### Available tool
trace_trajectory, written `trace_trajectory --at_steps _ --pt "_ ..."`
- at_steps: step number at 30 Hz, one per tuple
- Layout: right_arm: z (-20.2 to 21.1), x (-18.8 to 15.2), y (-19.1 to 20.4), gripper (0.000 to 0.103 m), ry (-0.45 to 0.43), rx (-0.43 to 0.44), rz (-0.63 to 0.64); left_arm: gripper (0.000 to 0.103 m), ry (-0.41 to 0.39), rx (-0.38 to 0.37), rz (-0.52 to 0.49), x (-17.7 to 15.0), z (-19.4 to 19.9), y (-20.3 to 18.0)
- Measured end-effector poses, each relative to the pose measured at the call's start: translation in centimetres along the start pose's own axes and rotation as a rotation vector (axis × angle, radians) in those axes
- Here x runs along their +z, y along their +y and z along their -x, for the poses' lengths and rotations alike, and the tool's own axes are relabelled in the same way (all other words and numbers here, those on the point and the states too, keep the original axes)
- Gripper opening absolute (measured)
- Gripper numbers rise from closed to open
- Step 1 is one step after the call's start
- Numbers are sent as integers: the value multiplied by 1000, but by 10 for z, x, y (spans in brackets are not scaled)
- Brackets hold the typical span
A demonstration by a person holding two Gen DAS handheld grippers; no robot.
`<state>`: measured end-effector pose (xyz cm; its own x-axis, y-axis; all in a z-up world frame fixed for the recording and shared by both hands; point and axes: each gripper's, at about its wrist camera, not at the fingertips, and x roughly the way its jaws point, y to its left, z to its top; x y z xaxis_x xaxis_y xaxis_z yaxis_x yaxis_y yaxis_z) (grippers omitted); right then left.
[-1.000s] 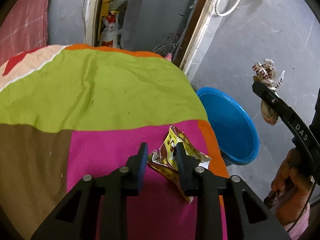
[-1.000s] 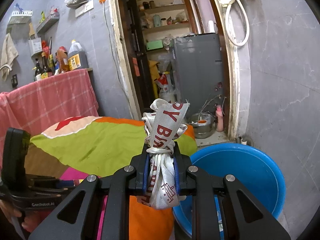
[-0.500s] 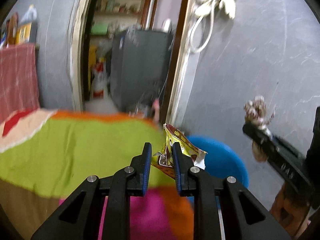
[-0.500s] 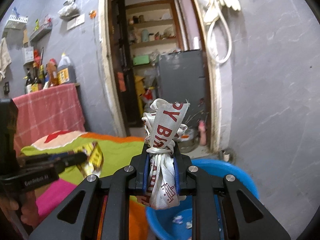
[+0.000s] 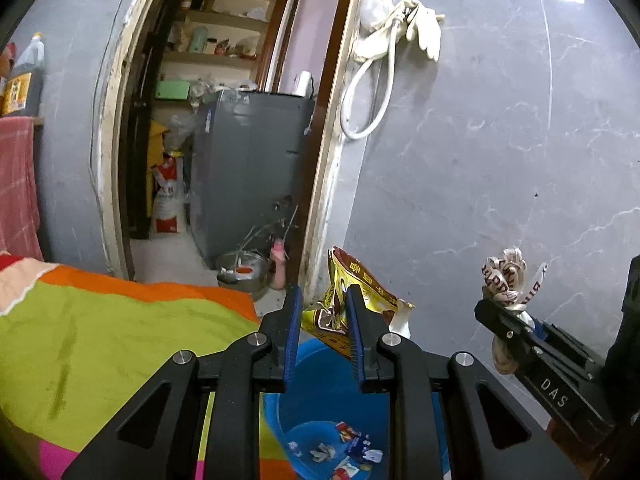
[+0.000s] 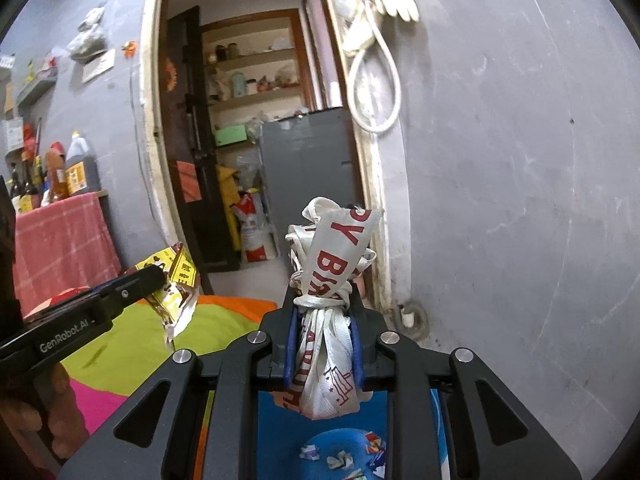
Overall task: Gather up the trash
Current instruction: 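Carry the yellow wrapper and ribbon bundle over the blue basin and open both tools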
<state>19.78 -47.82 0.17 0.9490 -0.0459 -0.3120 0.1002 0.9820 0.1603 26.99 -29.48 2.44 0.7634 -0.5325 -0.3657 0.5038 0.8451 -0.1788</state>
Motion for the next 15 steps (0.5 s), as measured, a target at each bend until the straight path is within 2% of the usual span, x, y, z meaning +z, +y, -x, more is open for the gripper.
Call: trace_trajectory --at_steps 6,9,11,15 --pt "-9 -10 -12 21 32 -12 -23 19 30 4 19 -5 -14 -6" --pt "-13 -13 -16 28 43 -14 -37 20 51 7 24 -7 -20 -4" --pt "-17 -13 -18 28 51 -13 -42 21 62 8 28 -8 -21 -3" --pt "-19 -13 -18 33 60 -10 -50 31 72 11 35 -10 -22 1"
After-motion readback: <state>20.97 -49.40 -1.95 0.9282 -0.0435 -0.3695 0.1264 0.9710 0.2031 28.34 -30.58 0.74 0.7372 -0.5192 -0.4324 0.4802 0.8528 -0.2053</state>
